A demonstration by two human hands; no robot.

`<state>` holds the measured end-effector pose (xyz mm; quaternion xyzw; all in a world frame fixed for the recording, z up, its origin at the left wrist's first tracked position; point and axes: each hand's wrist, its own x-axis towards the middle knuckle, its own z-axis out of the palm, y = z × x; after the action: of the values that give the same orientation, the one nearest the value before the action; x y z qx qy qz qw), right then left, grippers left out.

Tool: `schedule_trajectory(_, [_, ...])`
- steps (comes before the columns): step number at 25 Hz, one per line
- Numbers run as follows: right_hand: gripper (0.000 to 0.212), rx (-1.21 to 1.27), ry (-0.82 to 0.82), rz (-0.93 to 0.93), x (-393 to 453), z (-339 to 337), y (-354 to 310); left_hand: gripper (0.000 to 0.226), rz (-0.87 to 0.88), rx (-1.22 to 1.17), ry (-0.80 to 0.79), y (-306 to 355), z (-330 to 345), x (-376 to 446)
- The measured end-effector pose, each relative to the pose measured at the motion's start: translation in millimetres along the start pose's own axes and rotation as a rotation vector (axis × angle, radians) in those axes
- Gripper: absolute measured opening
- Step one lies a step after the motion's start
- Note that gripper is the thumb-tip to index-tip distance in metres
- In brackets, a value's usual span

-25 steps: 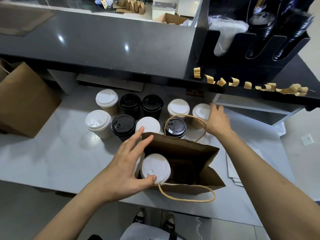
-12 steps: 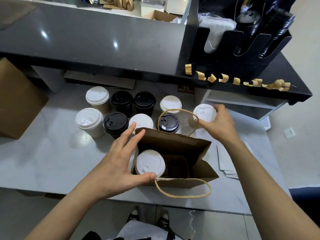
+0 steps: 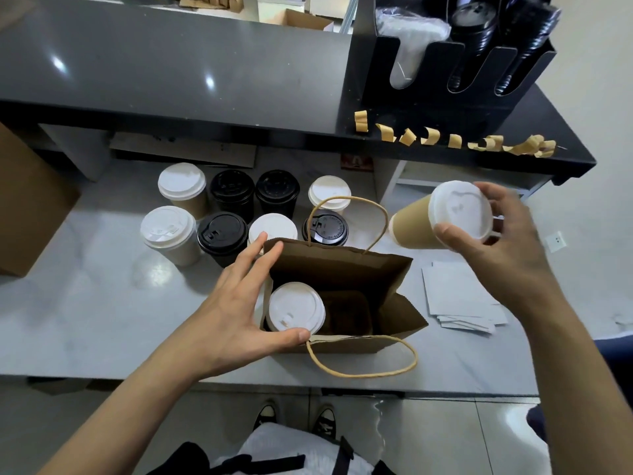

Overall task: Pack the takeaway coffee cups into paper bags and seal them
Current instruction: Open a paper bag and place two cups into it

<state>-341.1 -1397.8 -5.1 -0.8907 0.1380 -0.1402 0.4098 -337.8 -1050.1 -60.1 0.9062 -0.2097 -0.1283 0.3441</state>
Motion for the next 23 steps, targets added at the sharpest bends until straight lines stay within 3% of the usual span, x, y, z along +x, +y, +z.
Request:
schedule_trajectory(7, [0.061, 0.216, 0.002, -0.006, -43.8, -40.2, -39.4, 0.121, 0.002, -0.007, -0.01, -2.5, 0.5, 3.0])
schedule_trajectory(13, [0.06, 0.237, -0.21, -0.054, -53.8, -34.1, -49.0, 0.121, -0.003, -0.003, -0.019, -2.4, 0.5, 3.1])
schedule_trajectory(23, [0.075, -0.107, -0.57, -0.19, -51.9, 29.3, -67.1, 0.122, 0.001, 0.001, -0.02, -2.4, 1.2, -0.5])
